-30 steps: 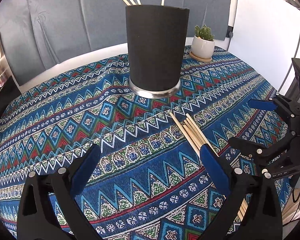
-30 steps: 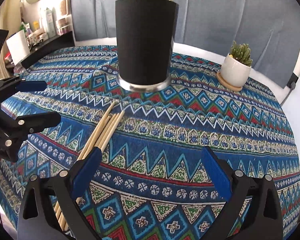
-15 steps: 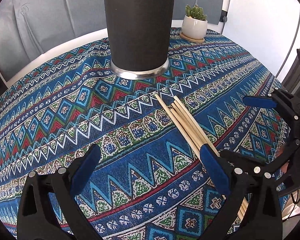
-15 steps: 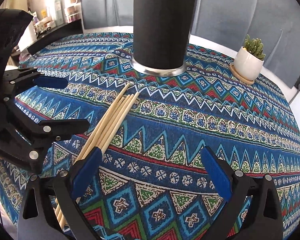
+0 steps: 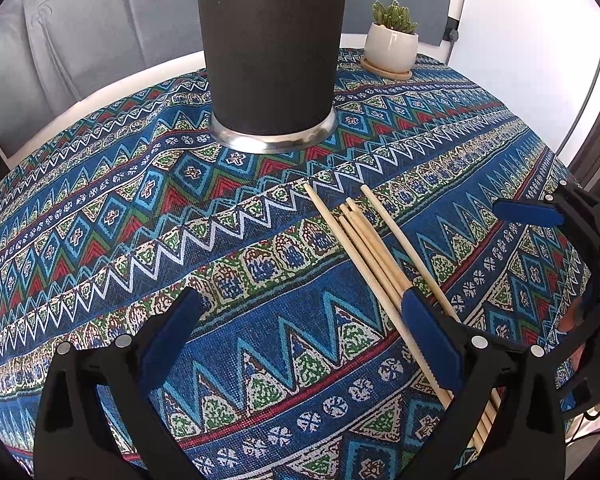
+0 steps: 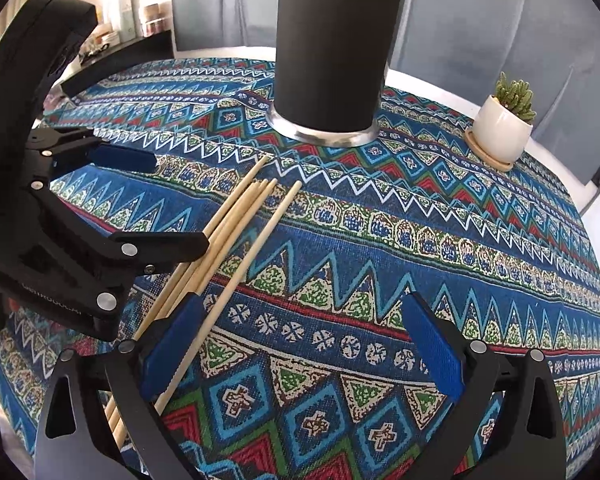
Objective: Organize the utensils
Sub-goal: 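Grasp one wooden stick with the left tool while the right tool grasps another, then lift both held sticks up above the black holder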
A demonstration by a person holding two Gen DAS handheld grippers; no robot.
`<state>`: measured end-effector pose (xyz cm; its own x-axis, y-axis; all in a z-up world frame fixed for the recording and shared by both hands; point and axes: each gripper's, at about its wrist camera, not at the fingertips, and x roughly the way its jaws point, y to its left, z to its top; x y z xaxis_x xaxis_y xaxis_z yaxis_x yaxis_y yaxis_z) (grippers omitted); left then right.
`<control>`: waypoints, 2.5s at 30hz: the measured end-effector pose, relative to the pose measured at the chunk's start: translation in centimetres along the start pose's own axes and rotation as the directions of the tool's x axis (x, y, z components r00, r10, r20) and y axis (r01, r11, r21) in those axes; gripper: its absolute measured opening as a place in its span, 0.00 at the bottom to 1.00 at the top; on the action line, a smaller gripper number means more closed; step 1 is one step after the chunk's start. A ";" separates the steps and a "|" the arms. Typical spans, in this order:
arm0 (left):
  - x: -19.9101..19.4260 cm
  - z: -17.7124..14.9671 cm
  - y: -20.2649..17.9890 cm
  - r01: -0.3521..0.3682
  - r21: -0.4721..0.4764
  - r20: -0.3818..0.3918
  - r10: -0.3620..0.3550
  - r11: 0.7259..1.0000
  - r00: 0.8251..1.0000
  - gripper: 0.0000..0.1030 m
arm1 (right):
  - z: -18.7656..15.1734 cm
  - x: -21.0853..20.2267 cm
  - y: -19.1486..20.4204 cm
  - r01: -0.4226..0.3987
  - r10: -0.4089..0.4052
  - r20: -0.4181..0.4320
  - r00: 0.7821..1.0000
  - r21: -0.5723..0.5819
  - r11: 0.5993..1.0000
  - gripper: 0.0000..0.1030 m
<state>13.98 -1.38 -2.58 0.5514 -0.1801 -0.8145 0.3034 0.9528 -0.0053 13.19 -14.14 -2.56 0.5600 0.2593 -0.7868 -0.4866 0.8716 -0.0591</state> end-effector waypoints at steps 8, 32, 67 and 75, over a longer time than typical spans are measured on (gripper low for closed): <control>-0.6 -1.2 0.3 -0.029 0.043 0.003 0.029 0.999 1.000 0.96 | -0.1 0.3 -0.9 -0.060 0.061 -0.020 0.998 0.050 0.997 0.92; -0.9 -1.5 0.8 -0.015 0.049 0.020 0.014 0.999 1.000 0.90 | 0.1 0.7 -1.0 -0.072 0.073 -0.021 0.997 0.044 0.996 0.92; -9.0 1.7 8.6 0.028 -0.182 0.116 -0.007 0.983 0.993 0.05 | 6.4 -9.0 -8.6 -0.144 0.120 0.164 0.979 0.139 0.980 0.05; -13.0 6.3 9.4 -0.002 -0.153 0.186 0.030 0.988 0.982 0.05 | 10.7 -10.9 -9.4 -0.166 0.139 0.226 0.964 0.107 0.980 0.05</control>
<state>14.57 8.37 11.63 0.6954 -0.1933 -0.6922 0.1803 0.9793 -0.0923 18.77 -20.70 13.16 0.6239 0.4650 -0.6281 -0.4980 0.8560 0.1389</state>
